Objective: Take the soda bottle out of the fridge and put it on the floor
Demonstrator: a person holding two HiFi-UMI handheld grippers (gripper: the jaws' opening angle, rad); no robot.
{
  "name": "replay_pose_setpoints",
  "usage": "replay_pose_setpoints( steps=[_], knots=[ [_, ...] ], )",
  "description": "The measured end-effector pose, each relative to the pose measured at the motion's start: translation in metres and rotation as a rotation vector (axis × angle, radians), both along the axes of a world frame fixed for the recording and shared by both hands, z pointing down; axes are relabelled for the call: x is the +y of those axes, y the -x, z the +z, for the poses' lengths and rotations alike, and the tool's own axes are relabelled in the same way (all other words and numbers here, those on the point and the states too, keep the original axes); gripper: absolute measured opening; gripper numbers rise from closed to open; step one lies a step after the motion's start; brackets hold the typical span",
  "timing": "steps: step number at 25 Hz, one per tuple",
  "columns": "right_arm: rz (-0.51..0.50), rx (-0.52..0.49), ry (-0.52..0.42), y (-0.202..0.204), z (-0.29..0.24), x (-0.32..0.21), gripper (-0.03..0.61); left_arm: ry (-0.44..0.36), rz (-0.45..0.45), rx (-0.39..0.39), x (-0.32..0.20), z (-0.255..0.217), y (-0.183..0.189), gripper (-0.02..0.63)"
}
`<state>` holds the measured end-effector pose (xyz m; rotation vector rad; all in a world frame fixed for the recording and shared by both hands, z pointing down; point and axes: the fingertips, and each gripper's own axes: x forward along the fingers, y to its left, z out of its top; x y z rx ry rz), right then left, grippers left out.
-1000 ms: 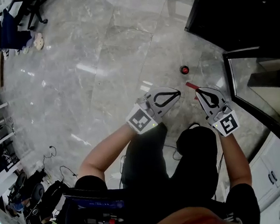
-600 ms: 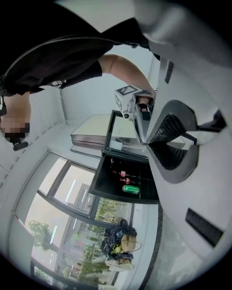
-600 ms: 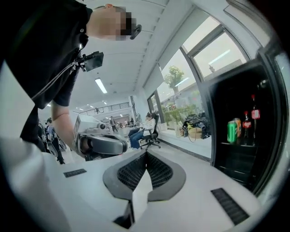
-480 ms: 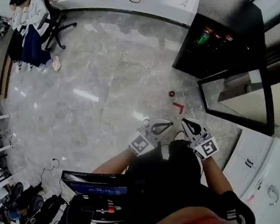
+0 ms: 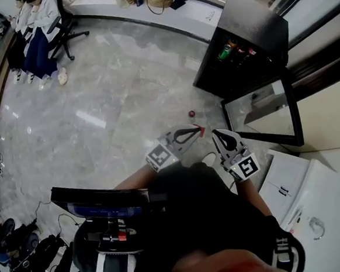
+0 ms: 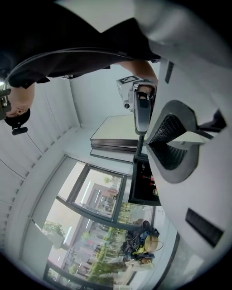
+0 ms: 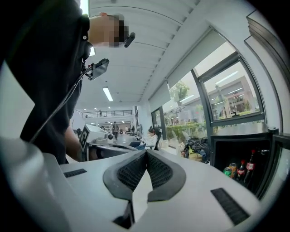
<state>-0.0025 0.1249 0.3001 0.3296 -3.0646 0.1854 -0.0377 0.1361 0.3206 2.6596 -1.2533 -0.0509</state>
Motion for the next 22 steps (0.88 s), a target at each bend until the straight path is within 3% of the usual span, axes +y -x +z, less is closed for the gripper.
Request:
replay_pose_setpoints(
  steps=[4,11,22],
  knots=[
    [-0.045,-0.014,-0.026,-0.014,-0.012,-0.006,0.011,-0.013,-0.045,0.002,-0.010,-0.017,-0.018,0.002],
    [-0.061,-0.049,-0.040,-0.037,-0.018,-0.016,0.011,-0.058,-0.050,-0.054,-0.021,-0.023,-0.048,0.002],
    [-0.035,-0.030,-0.078,-0.032,-0.031,-0.034,0.011,-0.081,-0.032,-0.048,-0.049,-0.047,-0.050,0.002]
  ],
)
